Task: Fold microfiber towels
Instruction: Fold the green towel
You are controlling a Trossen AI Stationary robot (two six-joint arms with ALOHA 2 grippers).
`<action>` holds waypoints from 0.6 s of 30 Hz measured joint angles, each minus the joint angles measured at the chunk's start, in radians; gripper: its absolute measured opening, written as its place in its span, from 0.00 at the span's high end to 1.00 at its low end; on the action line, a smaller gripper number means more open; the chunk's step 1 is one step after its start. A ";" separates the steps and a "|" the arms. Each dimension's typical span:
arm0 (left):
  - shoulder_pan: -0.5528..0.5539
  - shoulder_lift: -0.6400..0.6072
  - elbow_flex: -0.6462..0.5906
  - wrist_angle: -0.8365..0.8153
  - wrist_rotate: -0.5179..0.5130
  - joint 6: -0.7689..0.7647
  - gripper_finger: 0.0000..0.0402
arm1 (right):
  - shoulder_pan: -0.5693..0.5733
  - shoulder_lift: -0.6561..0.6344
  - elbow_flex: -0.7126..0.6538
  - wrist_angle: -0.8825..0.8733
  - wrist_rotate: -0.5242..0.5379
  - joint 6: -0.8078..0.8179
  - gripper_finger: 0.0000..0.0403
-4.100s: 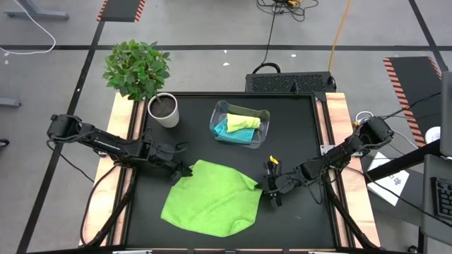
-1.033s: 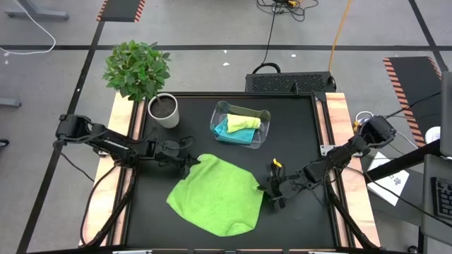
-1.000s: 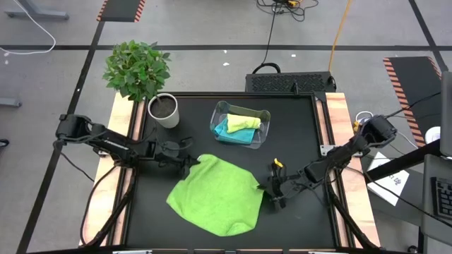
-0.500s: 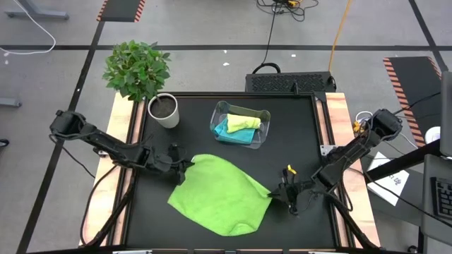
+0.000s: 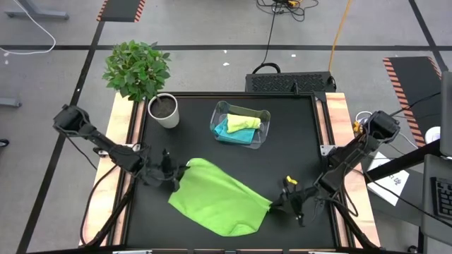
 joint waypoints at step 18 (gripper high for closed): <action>-0.193 0.204 0.001 -0.023 -0.063 -0.294 0.99 | 0.004 0.140 0.000 0.252 -0.136 0.009 1.00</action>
